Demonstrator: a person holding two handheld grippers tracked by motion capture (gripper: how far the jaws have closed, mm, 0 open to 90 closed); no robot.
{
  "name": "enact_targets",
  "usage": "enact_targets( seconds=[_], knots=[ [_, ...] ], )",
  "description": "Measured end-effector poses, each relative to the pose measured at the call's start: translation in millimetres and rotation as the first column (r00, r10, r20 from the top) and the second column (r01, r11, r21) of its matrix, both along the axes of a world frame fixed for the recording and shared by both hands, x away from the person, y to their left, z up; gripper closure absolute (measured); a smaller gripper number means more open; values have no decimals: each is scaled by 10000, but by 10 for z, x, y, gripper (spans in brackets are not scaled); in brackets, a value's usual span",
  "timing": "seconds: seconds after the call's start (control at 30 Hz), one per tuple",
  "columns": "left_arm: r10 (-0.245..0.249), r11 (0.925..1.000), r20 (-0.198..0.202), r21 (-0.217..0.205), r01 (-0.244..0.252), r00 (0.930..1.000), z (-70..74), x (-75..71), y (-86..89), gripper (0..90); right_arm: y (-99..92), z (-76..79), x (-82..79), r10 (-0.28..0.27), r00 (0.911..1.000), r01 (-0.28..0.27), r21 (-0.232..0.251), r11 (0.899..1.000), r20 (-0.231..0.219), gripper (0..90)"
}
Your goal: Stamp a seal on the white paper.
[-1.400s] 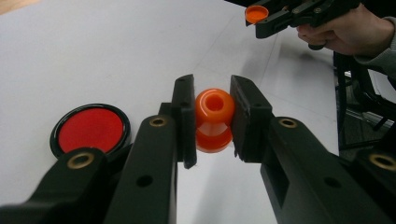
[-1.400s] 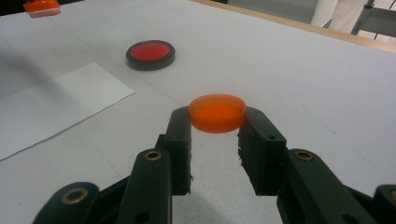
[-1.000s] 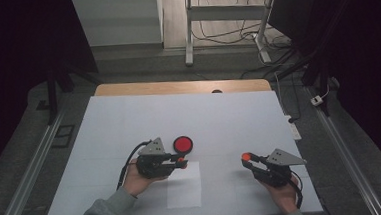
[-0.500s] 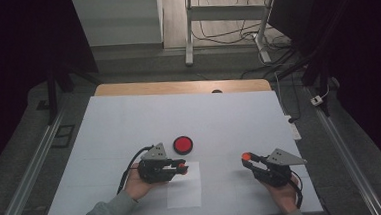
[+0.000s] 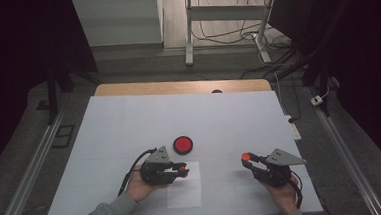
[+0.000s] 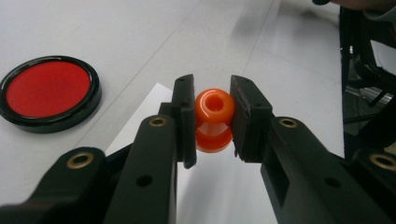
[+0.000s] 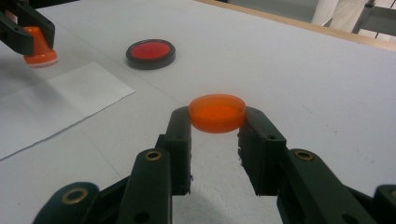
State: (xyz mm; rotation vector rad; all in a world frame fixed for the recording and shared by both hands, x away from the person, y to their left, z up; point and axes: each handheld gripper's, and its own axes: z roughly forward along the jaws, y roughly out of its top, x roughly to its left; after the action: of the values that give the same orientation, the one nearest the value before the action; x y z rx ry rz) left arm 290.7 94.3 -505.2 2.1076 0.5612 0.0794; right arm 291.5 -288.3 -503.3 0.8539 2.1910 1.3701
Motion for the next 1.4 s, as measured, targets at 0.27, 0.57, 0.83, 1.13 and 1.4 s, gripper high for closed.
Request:
enact_targets(
  seconds=[0.27,0.57,0.83,1.13,1.4],
  knots=[
    [-11,9996,2,279,11,10000,-39,2,-28,728,-3,-1,0,7,10000,-7,-6,10000,-3,647],
    [12,9985,40,544,-14,10000,-86,6,-46,728,-1,-2,0,14,10000,-14,-17,10000,-6,647],
    [49,9968,90,801,-56,9999,-125,2,-70,728,-1,-2,0,15,10000,-15,-25,10000,-7,647],
    [33,9945,96,1045,-43,9999,-169,6,-89,728,0,-2,-1,13,10000,-13,-29,10000,-3,647],
    [-17,9919,92,1269,5,10000,-224,2,-123,728,2,-3,0,16,10000,-16,-35,10000,-7,647]
  ],
)
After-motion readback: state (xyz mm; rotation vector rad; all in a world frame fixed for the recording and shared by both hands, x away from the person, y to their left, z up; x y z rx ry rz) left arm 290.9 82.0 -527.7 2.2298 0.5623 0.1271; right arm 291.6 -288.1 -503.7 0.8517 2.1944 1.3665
